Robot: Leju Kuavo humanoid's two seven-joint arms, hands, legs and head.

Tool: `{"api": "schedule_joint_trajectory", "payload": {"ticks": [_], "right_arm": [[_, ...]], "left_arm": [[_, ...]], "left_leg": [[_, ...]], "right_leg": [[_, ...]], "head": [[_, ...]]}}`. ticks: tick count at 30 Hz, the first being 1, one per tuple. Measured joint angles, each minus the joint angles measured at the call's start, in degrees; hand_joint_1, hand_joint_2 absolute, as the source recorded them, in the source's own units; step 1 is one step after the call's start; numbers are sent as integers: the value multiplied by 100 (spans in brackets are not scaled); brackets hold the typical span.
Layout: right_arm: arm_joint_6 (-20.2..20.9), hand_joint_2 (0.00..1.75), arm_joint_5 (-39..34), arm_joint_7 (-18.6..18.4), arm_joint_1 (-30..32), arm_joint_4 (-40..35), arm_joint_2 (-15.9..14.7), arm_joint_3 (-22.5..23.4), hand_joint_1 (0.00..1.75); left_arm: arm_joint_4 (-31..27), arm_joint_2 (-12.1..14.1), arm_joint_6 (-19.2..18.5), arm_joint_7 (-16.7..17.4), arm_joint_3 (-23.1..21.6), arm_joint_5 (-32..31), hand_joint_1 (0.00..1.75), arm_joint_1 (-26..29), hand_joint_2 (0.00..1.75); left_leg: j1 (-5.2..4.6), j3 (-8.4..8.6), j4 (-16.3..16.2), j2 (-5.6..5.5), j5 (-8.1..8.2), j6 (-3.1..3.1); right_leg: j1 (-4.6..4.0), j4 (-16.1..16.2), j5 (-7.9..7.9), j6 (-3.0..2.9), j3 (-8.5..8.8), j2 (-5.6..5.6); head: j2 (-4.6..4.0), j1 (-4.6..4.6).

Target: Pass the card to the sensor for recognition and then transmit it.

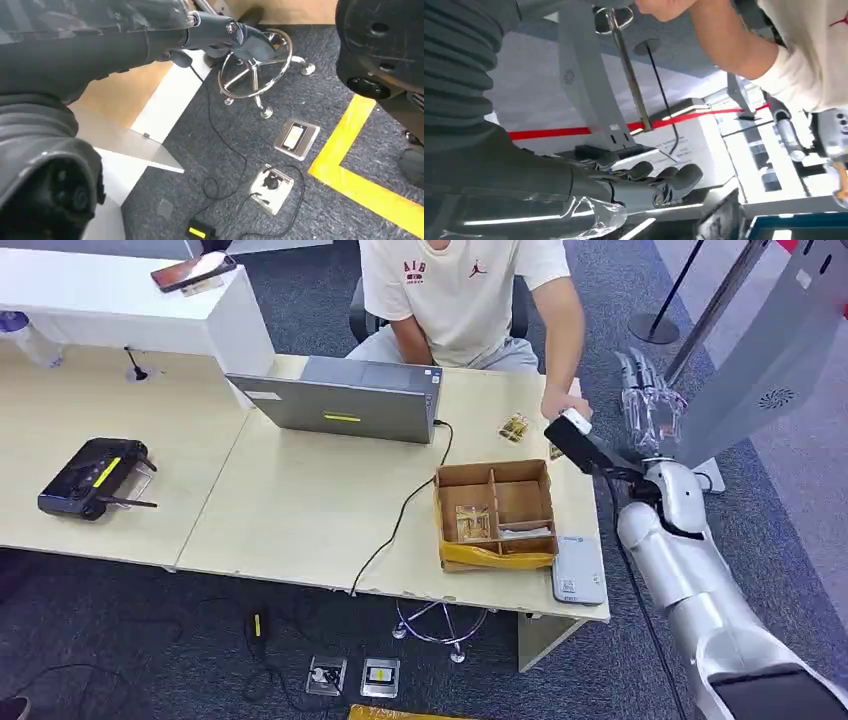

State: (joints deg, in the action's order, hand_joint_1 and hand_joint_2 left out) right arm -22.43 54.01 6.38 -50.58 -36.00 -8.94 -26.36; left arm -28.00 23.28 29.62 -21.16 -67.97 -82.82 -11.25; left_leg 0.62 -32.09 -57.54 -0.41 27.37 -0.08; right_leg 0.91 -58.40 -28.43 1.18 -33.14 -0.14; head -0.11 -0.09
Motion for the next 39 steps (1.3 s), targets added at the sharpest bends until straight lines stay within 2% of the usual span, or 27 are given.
{"api": "schedule_joint_trajectory", "payload": {"ticks": [2, 6, 10, 13, 17, 20, 23, 27, 30, 32, 39], "right_arm": [[-137, 175, -182, -35, 144, -152, -126, 50, 0], [-769, 175, -594, 0, 443, -539, -378, 314, 0], [-1343, 175, -1023, 254, 765, -901, -669, 733, 0], [-1445, 175, -1212, 498, 934, -1058, -878, 1158, 0], [-1451, 175, -1795, 1095, 1298, -1143, -1154, 2187, 0], [-1451, 175, -2775, 1627, 1425, -893, -1438, 3057, 0], [-1451, 175, -2948, 1703, 1694, -447, -1711, 3951, 0], [-1451, 175, -2607, 1417, 2114, 94, -1895, 4845, 0], [-1451, 175, -2450, 1218, 2458, 502, -1923, 5389, 0], [-1451, 175, -2365, 1046, 2678, 732, -1921, 5658, 0], [-1375, 175, -2225, 6, 3385, 1397, -1788, 6227, 0]], "left_arm": [[22, -2, 22, 35, 0, 9, 0, 29, 0], [48, -4, 70, 59, 0, 72, 0, 62, 0], [81, -24, 85, 59, 0, 201, 0, 76, 0], [92, -31, 105, 59, -2, 332, 0, 108, 0], [116, -48, 90, 59, -2, 585, 0, 117, 0], [173, -59, 55, 59, -2, 719, 0, 150, 0], [199, -87, 39, 98, -2, 750, 0, 150, 0], [245, -125, 46, 153, -2, 741, 0, 142, 0], [271, -155, 52, 181, -2, 721, 0, 140, 0], [275, -171, 55, 203, -2, 704, 0, 135, 0], [278, -216, 50, 326, -2, 564, 0, 124, 0]], "left_leg": [[0, 0, 0, 0, 0, 0], [-2, -1, -1, 0, 1, 1], [-2, -1, -2, -5, 1, 1], [-3, 4, -3, 6, 5, -3], [-7, -4, -5, -18, 9, 2], [-8, 0, -7, -6, 11, 4], [-9, -3, -7, -4, 18, 11], [-8, -1, -6, 20, 27, 9], [-4, -1, -5, 23, 32, 3], [-4, 0, -3, 24, 33, 2], [3, 1, -2, 22, 33, 1]], "right_leg": [[0, 1, 0, 0, 0, 1], [2, 3, 0, 0, -1, 1], [2, 4, 0, 0, 2, -6], [3, 5, 0, 1, -2, 2], [7, 7, -1, 1, 2, -21], [7, 9, -1, 1, -8, -5], [8, 10, -1, 2, -7, -6], [7, 11, -3, 2, -11, 12], [4, 11, -5, 0, -11, 15], [3, 10, -5, 0, -12, 16], [-2, 10, -9, -2, -10, 13]], "head": [[0, 0], [0, -2], [0, 0], [0, -2], [0, 2], [0, 0], [0, -4], [0, -4], [0, -2], [0, -4], [0, -4]]}}
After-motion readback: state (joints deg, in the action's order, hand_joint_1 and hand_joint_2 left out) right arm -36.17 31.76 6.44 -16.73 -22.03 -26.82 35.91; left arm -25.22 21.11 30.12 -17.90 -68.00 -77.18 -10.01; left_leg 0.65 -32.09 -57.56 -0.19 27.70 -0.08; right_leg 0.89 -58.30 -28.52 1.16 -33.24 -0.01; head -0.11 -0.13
